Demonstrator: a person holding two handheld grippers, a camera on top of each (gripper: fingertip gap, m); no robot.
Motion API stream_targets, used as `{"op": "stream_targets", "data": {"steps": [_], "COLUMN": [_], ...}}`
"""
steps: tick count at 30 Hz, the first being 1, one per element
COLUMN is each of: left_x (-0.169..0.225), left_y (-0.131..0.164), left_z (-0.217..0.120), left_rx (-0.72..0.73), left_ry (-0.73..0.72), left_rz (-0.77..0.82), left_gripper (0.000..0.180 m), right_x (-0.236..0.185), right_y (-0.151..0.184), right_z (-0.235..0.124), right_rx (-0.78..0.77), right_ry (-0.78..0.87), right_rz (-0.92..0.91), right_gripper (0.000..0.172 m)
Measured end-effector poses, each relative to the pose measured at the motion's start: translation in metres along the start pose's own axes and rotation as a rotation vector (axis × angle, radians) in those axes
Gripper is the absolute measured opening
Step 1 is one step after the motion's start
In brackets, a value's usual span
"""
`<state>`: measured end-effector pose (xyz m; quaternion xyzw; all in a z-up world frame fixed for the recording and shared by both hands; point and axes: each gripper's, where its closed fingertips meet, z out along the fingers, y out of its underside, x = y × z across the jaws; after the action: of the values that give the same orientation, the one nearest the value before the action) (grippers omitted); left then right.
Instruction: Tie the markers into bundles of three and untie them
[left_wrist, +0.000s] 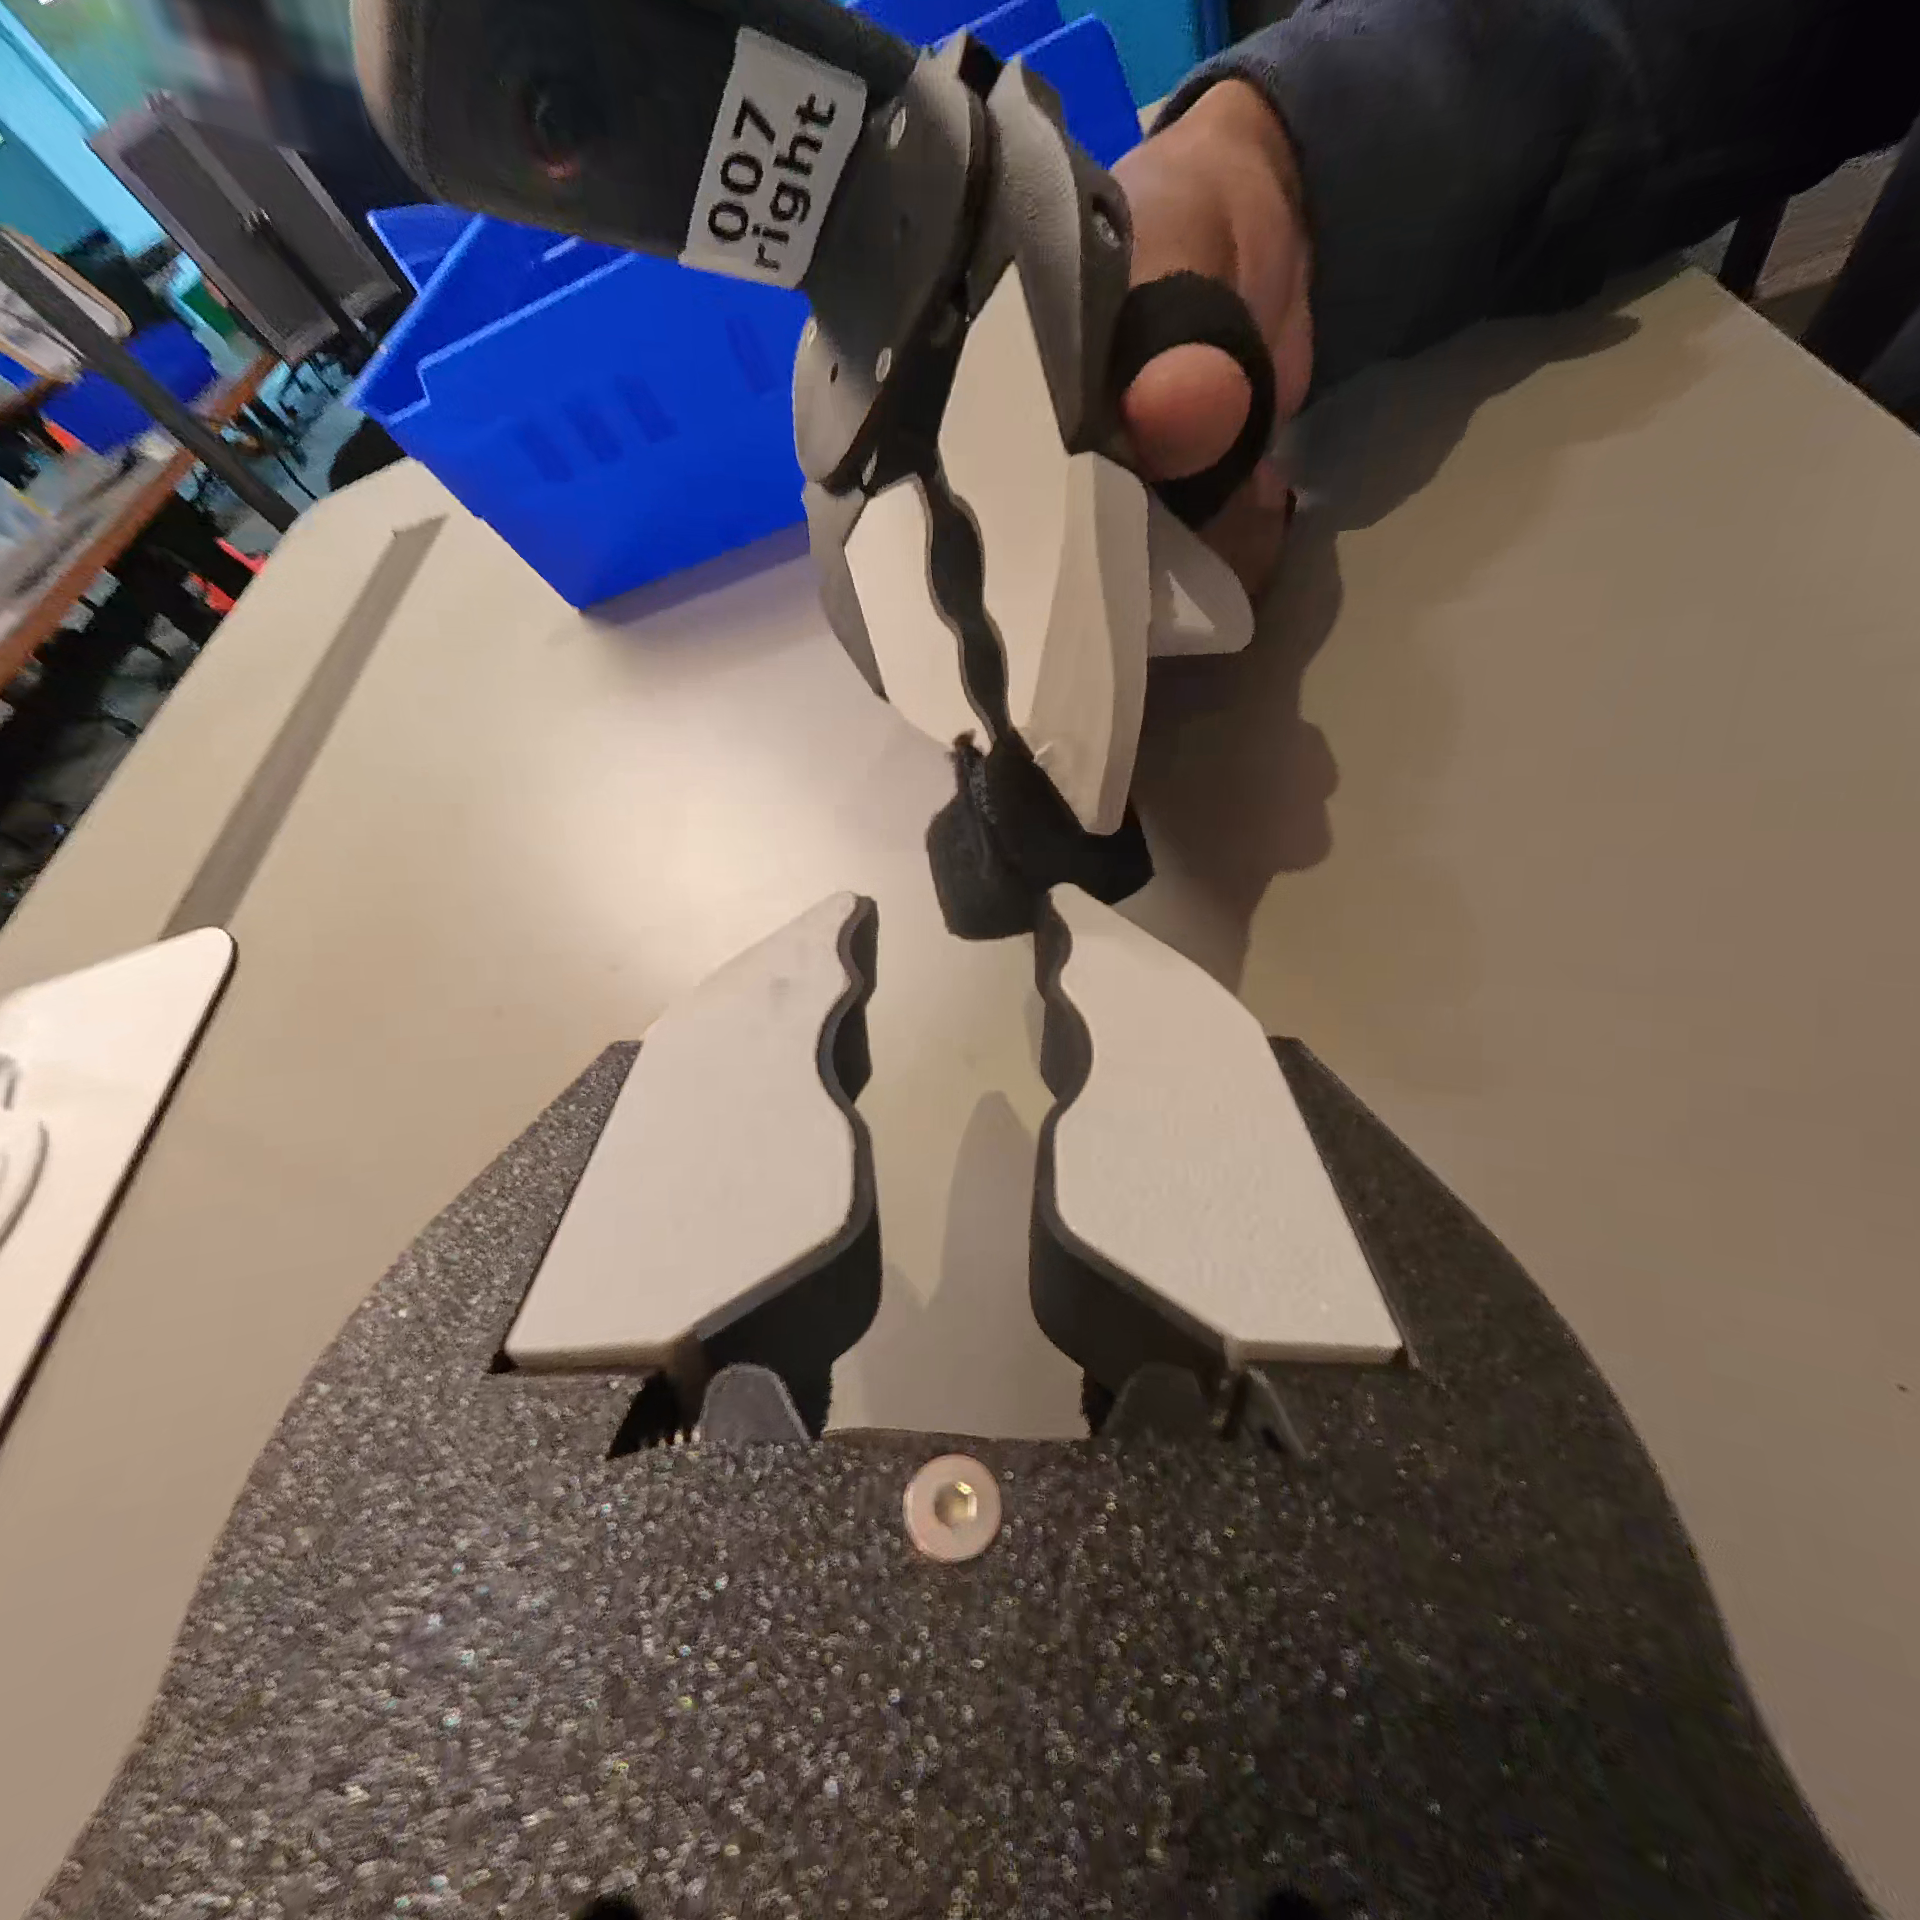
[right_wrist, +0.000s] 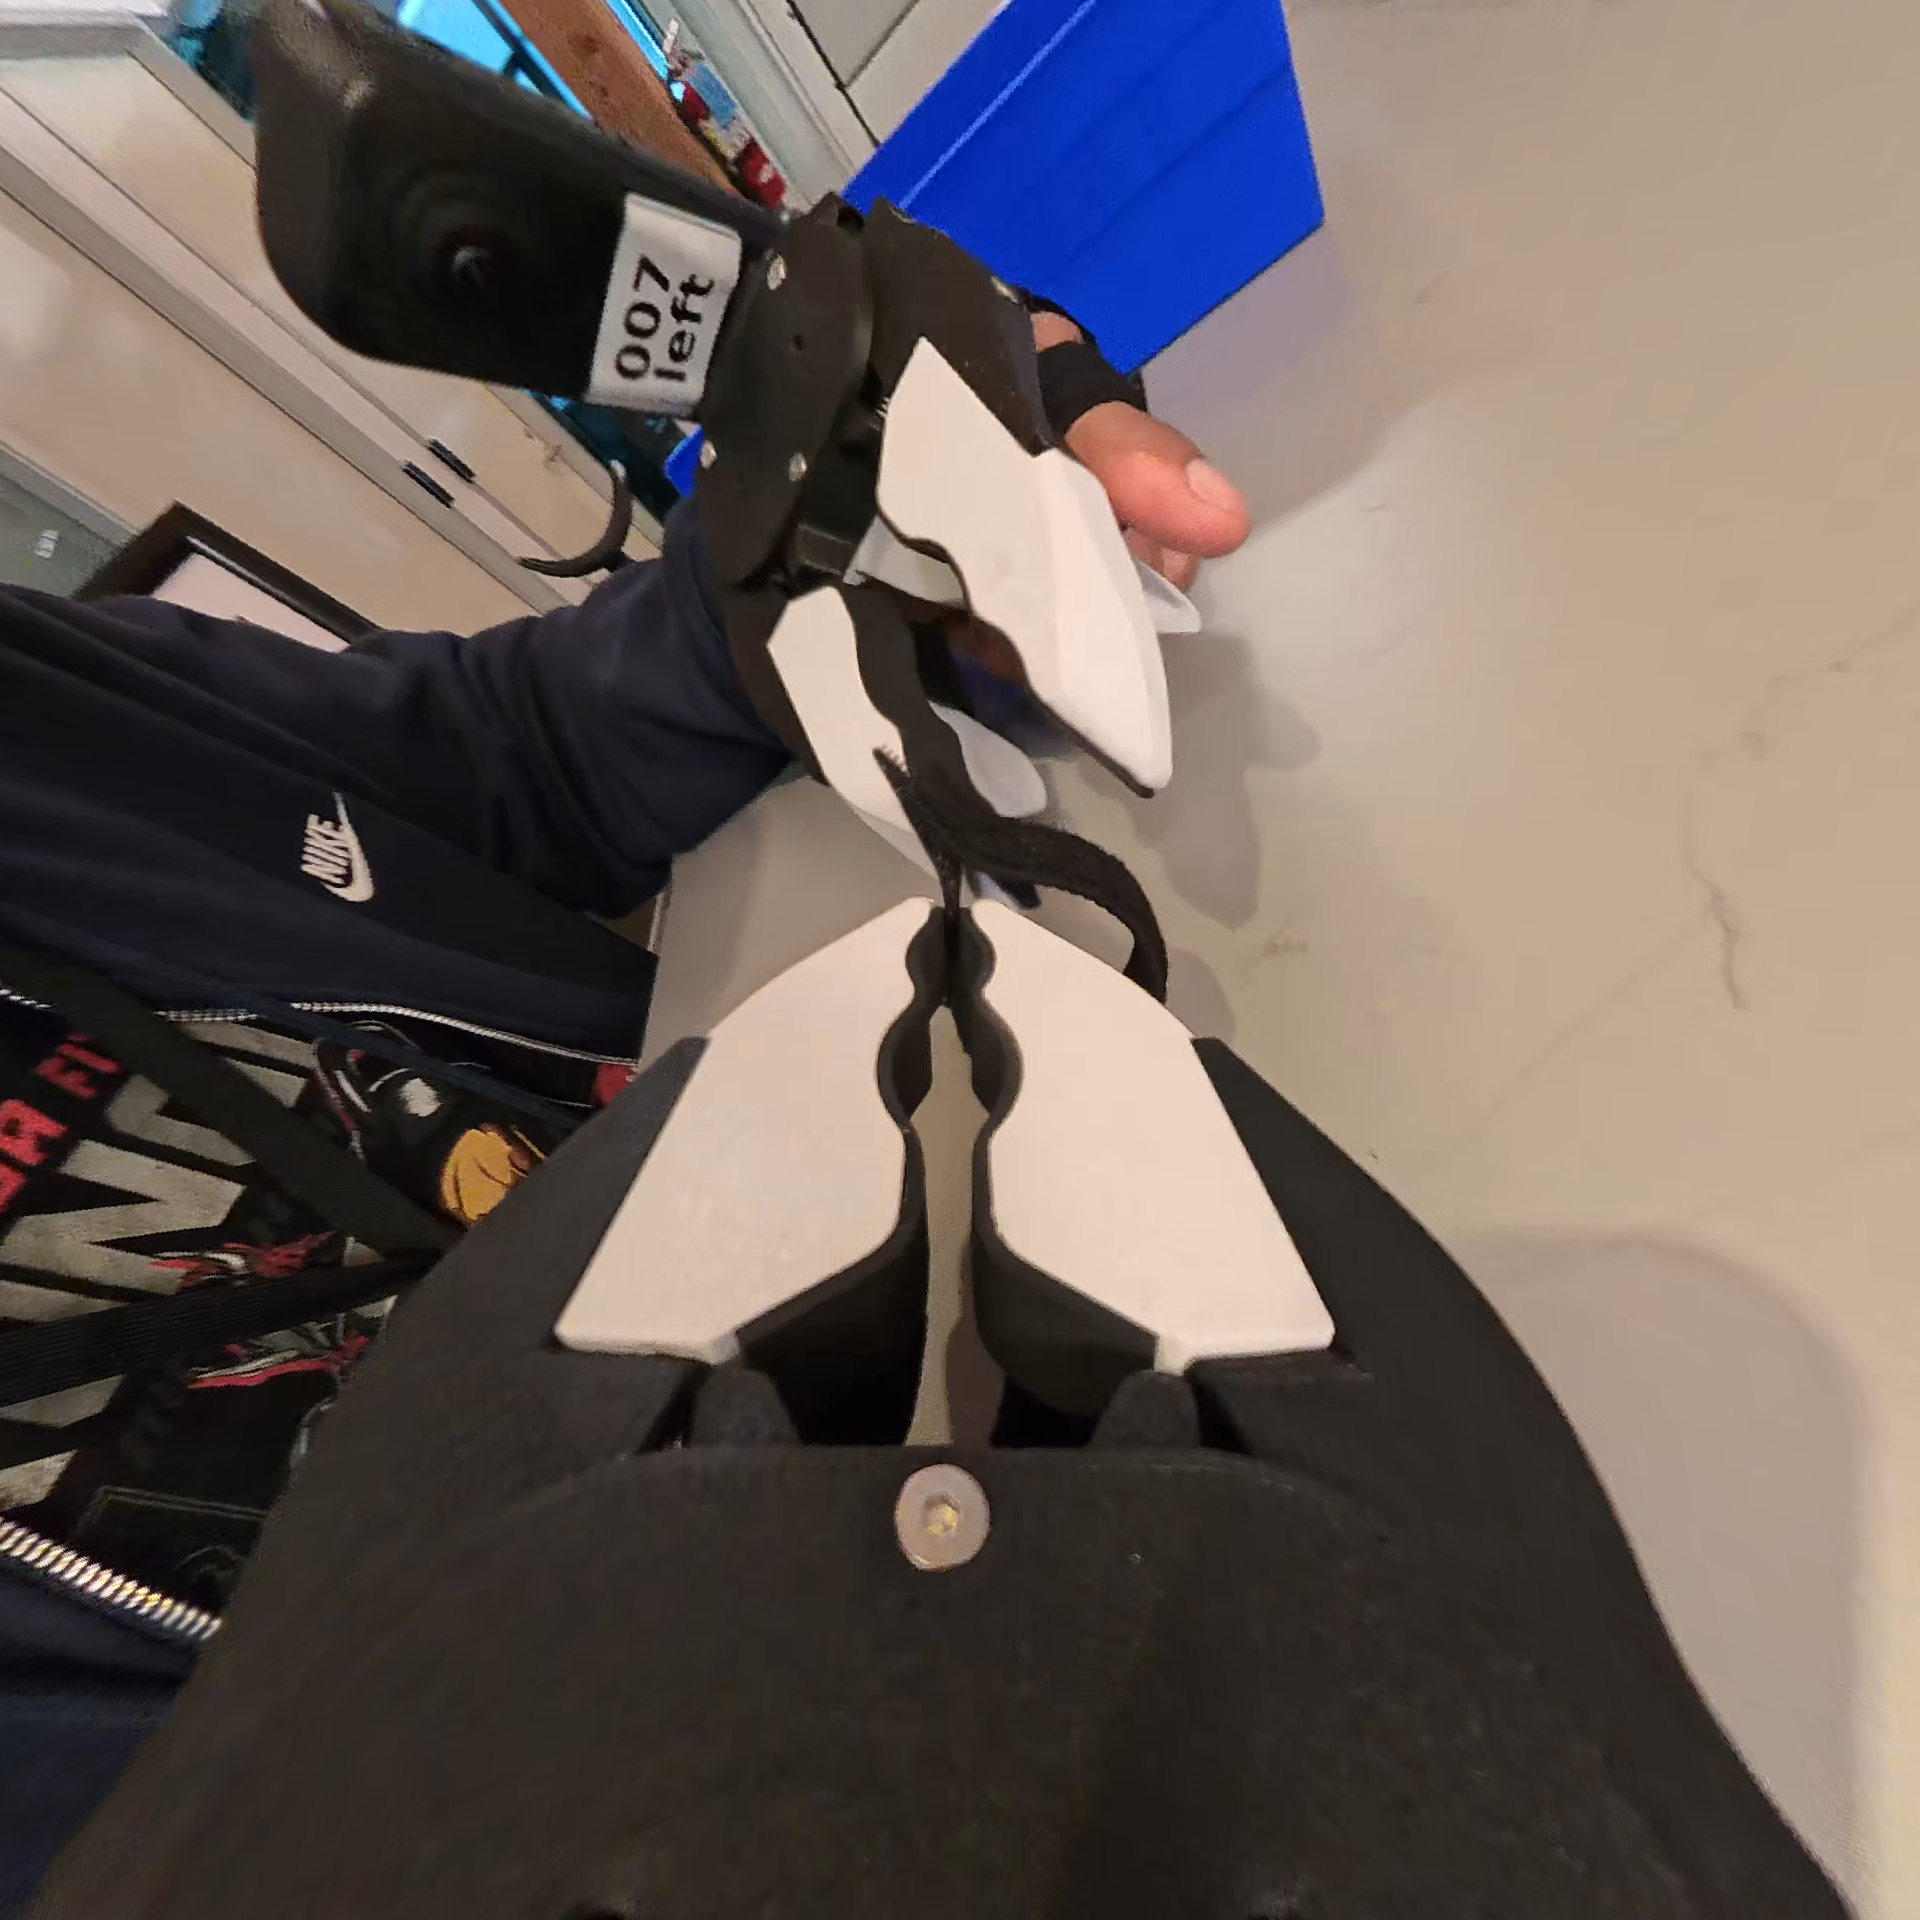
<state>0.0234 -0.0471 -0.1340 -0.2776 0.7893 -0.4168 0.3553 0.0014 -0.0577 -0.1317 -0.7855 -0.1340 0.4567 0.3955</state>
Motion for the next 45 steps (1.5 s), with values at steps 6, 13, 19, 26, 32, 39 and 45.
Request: {"op": "stream_targets", "data": {"steps": [6,13,19,26,32,39,45], "left_x": [0.002,-0.013,-0.026,-0.037,-0.045,-0.042,-0.042], "left_y": [-0.013,0.002,0.014,0.020,0.023,0.026,0.027], "left_z": [0.001,0.005,-0.001,-0.003,-0.008,-0.004,-0.004], "left_rx": [0.089,-0.018,-0.046,-0.055,-0.039,-0.075,-0.083], "left_ry": [-0.029,-0.042,-0.033,-0.085,-0.135,-0.131,-0.137], "left_rz": [0.073,-0.156,-0.352,-0.520,-0.564,-0.544,-0.545], "left_gripper": [0.007,0.002,0.002,0.029,0.042,0.042,0.042], "right_x": [-0.005,-0.007,-0.015,-0.021,-0.041,-0.052,0.026], "right_y": [-0.002,0.000,0.001,-0.017,-0.044,-0.095,-0.090], "right_z": [0.001,0.003,0.007,-0.007,-0.066,-0.220,-0.321], "right_rx": [0.021,-0.001,-0.027,0.046,0.096,0.159,-0.017], "right_ry": [-0.040,-0.001,0.083,0.137,0.303,0.764,1.139], "right_rz": [0.014,-0.083,-0.310,-0.358,-0.391,-0.459,-0.393], "right_gripper": [0.001,0.001,0.001,0.001,0.001,0.001,0.002]}}
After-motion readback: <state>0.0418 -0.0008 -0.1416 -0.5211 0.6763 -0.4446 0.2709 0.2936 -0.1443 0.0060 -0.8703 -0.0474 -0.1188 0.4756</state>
